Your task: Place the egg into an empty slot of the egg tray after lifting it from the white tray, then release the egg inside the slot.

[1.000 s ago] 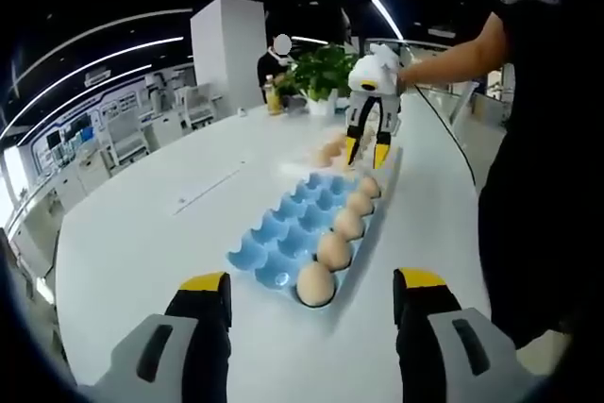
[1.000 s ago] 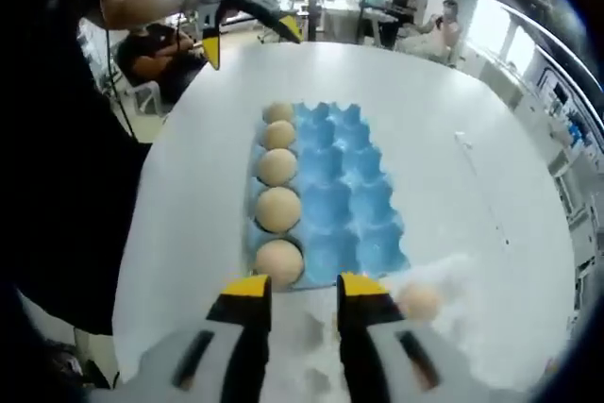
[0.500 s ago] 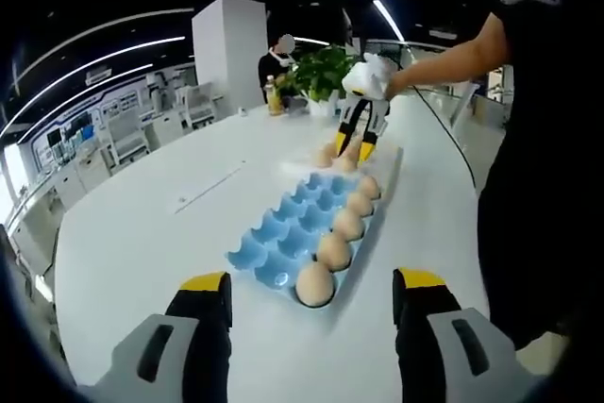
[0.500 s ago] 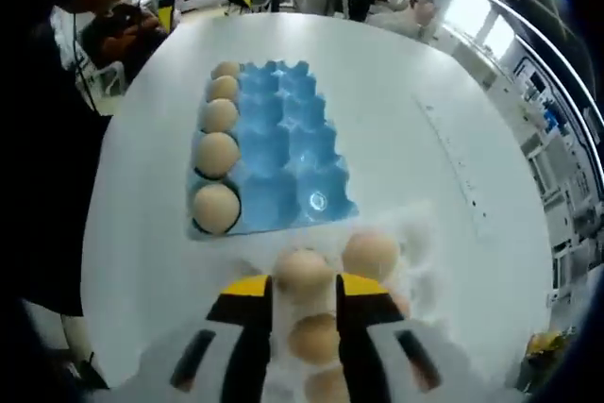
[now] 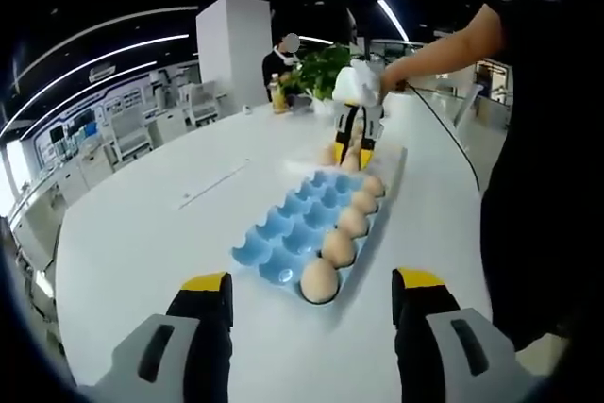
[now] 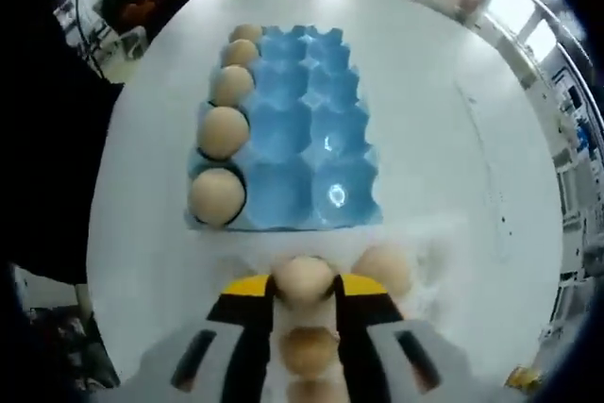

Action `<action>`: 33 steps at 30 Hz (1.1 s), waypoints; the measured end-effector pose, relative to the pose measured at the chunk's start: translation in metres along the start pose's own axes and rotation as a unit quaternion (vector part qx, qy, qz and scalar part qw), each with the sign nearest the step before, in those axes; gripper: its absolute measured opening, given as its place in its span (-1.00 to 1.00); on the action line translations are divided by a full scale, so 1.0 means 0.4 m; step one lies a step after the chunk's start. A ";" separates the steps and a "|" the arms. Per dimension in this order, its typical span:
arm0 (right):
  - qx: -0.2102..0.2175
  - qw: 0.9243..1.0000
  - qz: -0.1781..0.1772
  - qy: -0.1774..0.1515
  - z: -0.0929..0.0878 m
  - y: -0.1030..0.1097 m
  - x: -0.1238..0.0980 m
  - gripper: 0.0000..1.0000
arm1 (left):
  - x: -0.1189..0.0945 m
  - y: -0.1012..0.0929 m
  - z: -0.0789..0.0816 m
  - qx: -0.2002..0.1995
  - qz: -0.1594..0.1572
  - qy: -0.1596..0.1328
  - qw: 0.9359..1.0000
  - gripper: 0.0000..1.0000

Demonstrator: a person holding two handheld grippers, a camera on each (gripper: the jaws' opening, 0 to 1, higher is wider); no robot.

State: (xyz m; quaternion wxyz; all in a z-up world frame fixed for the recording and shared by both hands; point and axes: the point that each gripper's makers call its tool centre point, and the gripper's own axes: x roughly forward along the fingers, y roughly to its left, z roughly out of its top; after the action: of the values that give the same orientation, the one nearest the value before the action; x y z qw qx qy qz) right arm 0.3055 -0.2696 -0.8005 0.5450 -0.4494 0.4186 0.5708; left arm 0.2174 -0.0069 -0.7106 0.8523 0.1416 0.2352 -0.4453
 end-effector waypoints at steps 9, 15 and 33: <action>0.062 0.996 -0.014 -0.065 -0.003 -0.004 -0.012 -0.51 | 0.012 -0.001 -0.001 -0.005 -0.002 -0.004 1.000 0.38; 0.106 0.989 -0.020 -0.099 -0.005 -0.004 -0.051 -0.52 | 0.009 -0.006 -0.001 -0.002 -0.004 -0.003 1.000 0.36; 0.082 0.990 -0.027 -0.108 0.037 0.020 -0.104 -0.51 | 0.003 -0.001 -0.008 0.004 0.001 0.001 1.000 0.36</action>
State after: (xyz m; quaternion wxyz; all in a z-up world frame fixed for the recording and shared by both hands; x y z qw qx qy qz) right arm 0.2967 -0.2659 -0.7567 0.6374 -0.3503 0.3904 0.5645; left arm 0.2169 -0.0065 -0.7139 0.8517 0.1460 0.2341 -0.4455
